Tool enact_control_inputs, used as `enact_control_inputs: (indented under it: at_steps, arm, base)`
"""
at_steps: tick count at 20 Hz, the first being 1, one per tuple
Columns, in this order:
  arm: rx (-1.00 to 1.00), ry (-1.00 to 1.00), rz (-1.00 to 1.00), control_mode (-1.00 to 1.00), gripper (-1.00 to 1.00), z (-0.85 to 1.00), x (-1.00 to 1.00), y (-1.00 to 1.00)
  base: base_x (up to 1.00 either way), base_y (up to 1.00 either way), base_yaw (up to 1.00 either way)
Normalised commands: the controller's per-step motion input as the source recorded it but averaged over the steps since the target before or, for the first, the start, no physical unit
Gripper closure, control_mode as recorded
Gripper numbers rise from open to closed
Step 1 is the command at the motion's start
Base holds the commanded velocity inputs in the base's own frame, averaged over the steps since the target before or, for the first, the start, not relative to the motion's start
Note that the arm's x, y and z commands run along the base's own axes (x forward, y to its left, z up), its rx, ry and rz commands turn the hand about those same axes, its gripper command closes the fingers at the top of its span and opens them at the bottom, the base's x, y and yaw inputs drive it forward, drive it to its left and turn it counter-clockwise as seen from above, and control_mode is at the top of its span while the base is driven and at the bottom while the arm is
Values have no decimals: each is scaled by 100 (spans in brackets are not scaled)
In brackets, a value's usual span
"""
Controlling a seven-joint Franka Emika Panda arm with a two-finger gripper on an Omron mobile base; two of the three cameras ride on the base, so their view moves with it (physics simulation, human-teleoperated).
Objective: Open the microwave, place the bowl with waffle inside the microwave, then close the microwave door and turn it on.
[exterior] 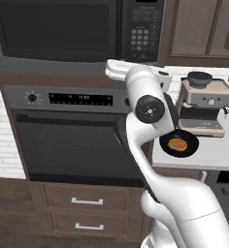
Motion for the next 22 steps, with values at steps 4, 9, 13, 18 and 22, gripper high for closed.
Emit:
enact_control_inputs:
  at_steps: [4, 9, 13, 18, 22]
  arm:
    - [1, 0, 0, -100, -100, 8, 39, 0]
    - [0, 7, 0, -100, -100, 0, 71, 1]
    - [0, 4, 0, -100, -100, 0, 71, 0]
    - [0, 0, 0, -100, -100, 0, 68, 17]
    - [-2, 2, 0, -100, -100, 0, 70, 33]
  base:
    - [0, 0, 0]
    - [0, 0, 0]
    - [0, 0, 0]
    - [0, 0, 0]
    - [0, 0, 0]
